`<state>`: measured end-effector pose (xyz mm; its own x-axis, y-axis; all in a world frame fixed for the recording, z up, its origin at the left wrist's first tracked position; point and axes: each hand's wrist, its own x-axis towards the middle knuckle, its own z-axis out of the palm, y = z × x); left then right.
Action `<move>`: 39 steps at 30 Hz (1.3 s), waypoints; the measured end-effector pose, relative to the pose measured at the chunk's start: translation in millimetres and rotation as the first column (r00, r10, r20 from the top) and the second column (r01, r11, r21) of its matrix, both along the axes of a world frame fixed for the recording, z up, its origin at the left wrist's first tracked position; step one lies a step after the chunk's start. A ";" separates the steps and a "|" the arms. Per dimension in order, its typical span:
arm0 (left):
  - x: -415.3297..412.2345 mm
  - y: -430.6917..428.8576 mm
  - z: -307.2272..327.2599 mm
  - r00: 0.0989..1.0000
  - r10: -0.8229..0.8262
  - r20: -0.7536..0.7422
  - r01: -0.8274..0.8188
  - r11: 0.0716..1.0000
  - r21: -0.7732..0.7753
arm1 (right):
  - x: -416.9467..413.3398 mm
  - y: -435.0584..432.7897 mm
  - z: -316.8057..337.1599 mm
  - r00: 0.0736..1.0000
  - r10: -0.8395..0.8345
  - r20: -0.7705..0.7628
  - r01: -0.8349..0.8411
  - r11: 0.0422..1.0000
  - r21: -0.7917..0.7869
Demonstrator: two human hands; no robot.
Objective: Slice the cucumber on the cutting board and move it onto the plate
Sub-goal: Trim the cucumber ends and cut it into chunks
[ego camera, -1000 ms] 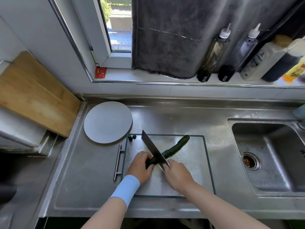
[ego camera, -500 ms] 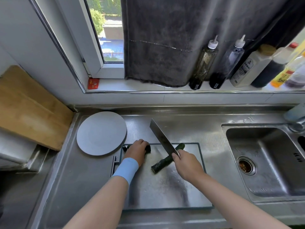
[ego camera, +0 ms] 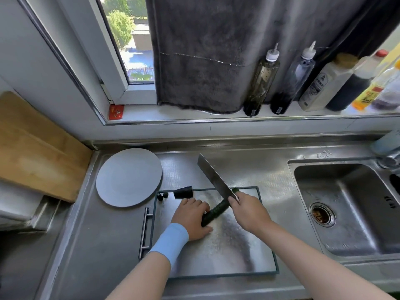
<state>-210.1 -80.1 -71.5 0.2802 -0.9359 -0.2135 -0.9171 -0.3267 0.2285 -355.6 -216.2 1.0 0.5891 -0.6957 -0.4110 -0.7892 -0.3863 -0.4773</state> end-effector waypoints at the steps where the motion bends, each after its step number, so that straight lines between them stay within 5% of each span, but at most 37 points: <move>1: -0.1 -0.5 -0.3 1.000 -0.003 0.002 0.003 1.000 0.006 | -0.9 -1.6 -0.4 1.000 -0.001 -0.002 0.001 1.000 -0.001; 8: 17.9 -0.5 1.9 0.985 0.096 -0.145 -0.105 0.993 -0.053 | -3.9 -9.2 2.3 0.999 -0.014 0.036 0.013 1.000 0.016; 15: 22.9 20.4 2.7 0.995 -0.014 -0.097 0.010 0.999 -0.042 | -4.5 2.9 3.5 0.997 0.030 0.069 -0.034 0.998 0.051; 26: -7.8 84.2 -28.8 0.999 0.042 -0.022 -0.047 0.900 -0.433 | -10.1 46.2 -5.3 0.959 0.282 0.003 -0.280 0.952 0.120; 39: -26.9 90.7 -56.2 0.985 0.149 -0.082 -0.170 0.823 -0.542 | -6.3 62.5 -23.2 0.920 0.363 -0.150 -0.355 0.931 0.079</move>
<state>-237.0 10.7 -127.7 0.4378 -0.8454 0.3060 -0.8514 -0.2804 0.4433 -361.8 -153.7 -22.3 0.7195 -0.4259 -0.5486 -0.6690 -0.6372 -0.3826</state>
